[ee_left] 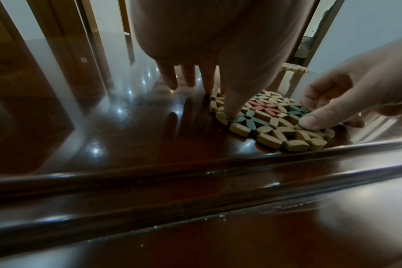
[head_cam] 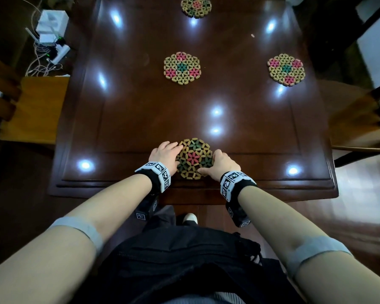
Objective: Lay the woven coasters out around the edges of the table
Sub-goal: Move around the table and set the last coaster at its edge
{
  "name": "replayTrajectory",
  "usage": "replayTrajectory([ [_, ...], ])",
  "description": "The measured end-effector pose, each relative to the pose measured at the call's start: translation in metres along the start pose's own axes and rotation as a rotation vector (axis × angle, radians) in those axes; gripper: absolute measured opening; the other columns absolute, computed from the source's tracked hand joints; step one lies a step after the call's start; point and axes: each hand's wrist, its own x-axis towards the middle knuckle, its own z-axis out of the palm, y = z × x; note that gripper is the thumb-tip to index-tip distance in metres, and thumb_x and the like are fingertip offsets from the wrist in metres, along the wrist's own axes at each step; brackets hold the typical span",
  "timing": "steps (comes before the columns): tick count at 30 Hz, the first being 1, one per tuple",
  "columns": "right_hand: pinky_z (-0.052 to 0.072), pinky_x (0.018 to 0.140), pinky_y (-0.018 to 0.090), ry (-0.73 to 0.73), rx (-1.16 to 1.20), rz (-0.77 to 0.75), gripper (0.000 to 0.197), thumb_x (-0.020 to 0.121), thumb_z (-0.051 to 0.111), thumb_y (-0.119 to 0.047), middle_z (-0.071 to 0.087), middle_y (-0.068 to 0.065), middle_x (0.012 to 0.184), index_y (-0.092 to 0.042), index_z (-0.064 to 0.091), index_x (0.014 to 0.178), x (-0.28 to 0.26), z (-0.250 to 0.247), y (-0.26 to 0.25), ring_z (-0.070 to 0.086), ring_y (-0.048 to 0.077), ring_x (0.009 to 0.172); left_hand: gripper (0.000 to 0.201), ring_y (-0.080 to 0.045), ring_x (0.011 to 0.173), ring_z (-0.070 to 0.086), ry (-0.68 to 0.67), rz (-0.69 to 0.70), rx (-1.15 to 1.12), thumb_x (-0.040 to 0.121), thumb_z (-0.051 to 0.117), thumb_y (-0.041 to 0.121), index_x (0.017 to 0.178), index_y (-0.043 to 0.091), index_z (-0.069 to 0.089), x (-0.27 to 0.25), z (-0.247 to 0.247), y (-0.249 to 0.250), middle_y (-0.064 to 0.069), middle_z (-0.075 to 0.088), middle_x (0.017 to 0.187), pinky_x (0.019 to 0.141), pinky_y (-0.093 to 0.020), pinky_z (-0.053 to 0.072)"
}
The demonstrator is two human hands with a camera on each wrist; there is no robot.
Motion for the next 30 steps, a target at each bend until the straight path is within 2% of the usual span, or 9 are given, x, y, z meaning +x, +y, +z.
replayTrajectory([
  [7,0.051,0.073,0.036,0.071,-0.007,-0.003,0.072,0.069,0.071,-0.06,0.066,0.005,0.109,-0.015,0.037,0.115,-0.008,-0.005,-0.002,0.066,0.029,0.097,0.057,-0.022,0.139,0.034,0.123,-0.028,-0.049,0.093,0.05,0.036,0.145,0.024,0.03,-0.008,-0.004,-0.004,0.001,0.038,0.151,0.11,-0.042,0.029],
  [12,0.049,0.07,0.035,0.077,-0.057,-0.003,0.068,0.074,0.067,-0.058,0.066,0.006,0.105,-0.013,0.038,0.117,-0.016,-0.025,-0.008,0.066,0.03,0.095,0.047,-0.027,0.128,0.047,0.12,-0.152,-0.146,0.094,0.047,0.037,0.138,0.021,0.04,-0.017,-0.021,-0.02,-0.005,0.051,0.14,0.101,-0.045,0.038],
  [16,0.053,0.078,0.036,0.082,-0.09,-0.024,0.056,0.078,0.059,-0.053,0.066,0.006,0.108,-0.015,0.045,0.117,-0.02,-0.038,-0.028,0.065,0.03,0.096,0.041,-0.026,0.113,0.058,0.097,-0.21,-0.243,0.095,0.043,0.04,0.131,0.021,0.045,-0.024,-0.037,-0.037,-0.002,0.062,0.126,0.092,-0.044,0.047],
  [19,0.05,0.083,0.036,0.099,-0.097,-0.055,0.041,0.082,0.053,-0.045,0.066,0.007,0.111,-0.019,0.054,0.114,-0.025,-0.037,-0.052,0.063,0.031,0.101,0.041,-0.027,0.101,0.064,0.111,-0.225,-0.241,0.095,0.04,0.042,0.131,0.023,0.043,-0.033,-0.05,-0.055,-0.002,0.065,0.117,0.083,-0.042,0.051],
  [23,0.048,0.079,0.033,0.111,-0.123,-0.094,0.029,0.086,0.048,-0.035,0.068,0.008,0.106,-0.018,0.062,0.105,-0.039,-0.024,-0.097,0.064,0.032,0.097,0.039,-0.025,0.089,0.066,0.133,-0.213,-0.227,0.095,0.039,0.043,0.129,0.023,0.046,-0.05,-0.065,-0.091,-0.001,0.068,0.108,0.069,-0.035,0.049],
  [27,0.049,0.075,0.031,0.106,-0.132,-0.152,0.021,0.084,0.048,-0.031,0.071,0.009,0.1,-0.022,0.063,0.093,-0.054,0.004,-0.156,0.066,0.029,0.088,0.032,-0.024,0.077,0.059,0.125,-0.214,-0.191,0.096,0.038,0.042,0.112,0.023,0.057,-0.073,-0.072,-0.142,-0.004,0.068,0.101,0.066,-0.033,0.044],
  [30,0.048,0.078,0.033,0.082,-0.135,-0.19,0.023,0.083,0.049,-0.032,0.068,0.007,0.107,-0.024,0.063,0.099,-0.072,0.037,-0.215,0.065,0.031,0.096,0.03,-0.024,0.077,0.056,0.119,-0.208,-0.17,0.095,0.038,0.041,0.106,0.023,0.059,-0.103,-0.072,-0.199,-0.004,0.068,0.099,0.066,-0.032,0.044],
])
